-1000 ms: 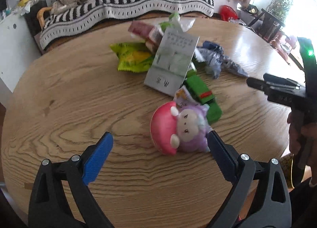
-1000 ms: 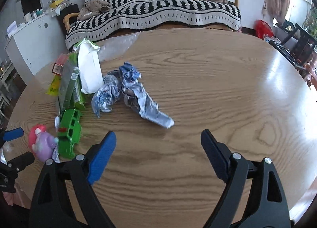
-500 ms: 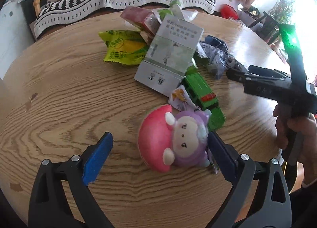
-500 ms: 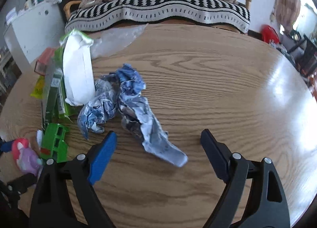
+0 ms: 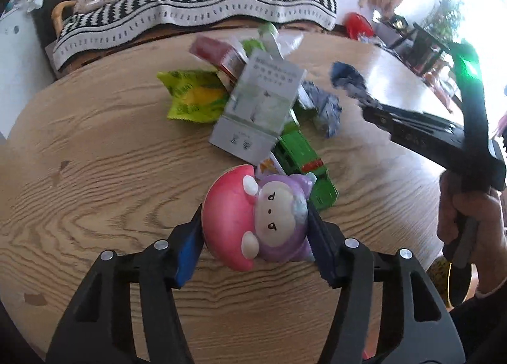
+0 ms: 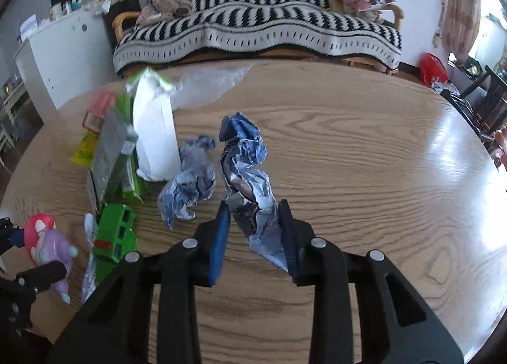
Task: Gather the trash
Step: 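Grasp the crumpled foil wrapper with the right gripper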
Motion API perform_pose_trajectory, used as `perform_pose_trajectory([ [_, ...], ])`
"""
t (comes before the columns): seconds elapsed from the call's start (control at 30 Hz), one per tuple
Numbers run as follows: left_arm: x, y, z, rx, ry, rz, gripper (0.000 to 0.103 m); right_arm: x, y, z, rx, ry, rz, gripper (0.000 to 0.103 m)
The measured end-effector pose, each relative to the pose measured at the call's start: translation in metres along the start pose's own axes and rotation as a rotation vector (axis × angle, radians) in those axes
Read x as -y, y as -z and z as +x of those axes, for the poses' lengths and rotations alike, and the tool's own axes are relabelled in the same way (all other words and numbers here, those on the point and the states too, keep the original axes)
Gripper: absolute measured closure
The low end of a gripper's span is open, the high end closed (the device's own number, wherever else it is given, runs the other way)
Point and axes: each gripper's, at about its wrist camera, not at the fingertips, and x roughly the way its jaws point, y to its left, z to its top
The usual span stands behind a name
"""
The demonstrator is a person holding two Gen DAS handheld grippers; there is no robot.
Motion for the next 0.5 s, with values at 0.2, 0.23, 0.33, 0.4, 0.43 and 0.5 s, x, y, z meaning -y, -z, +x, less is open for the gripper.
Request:
perform_pose_trajectory([
  [0.2, -0.010, -0.010, -0.010, 0.029, -0.020, -0.056, 0.044, 0.007, 0.004, -0.020, 0.010, -0.017, 0.025, 0.072],
  [0.23, -0.009, -0.011, -0.010, 0.029, -0.021, -0.065, 0.044, 0.008, 0.005, -0.022, 0.011, -0.018, 0.028, 0.072],
  [0.33, -0.004, -0.015, -0.008, 0.031, -0.020, -0.076, 0.044, 0.008, 0.008, -0.031, 0.017, -0.022, 0.033, 0.072],
  [0.4, 0.001, -0.016, -0.009, 0.035, -0.021, -0.075, 0.044, 0.009, 0.013, -0.037, 0.020, -0.019, 0.031, 0.072],
  [0.43, 0.006, -0.017, -0.009, 0.038, -0.021, -0.072, 0.044, 0.010, 0.013, -0.040, 0.020, -0.017, 0.030, 0.072],
  [0.5, 0.013, -0.019, -0.009, 0.042, -0.019, -0.068, 0.044, 0.011, 0.015, -0.045, 0.021, -0.012, 0.033, 0.072],
])
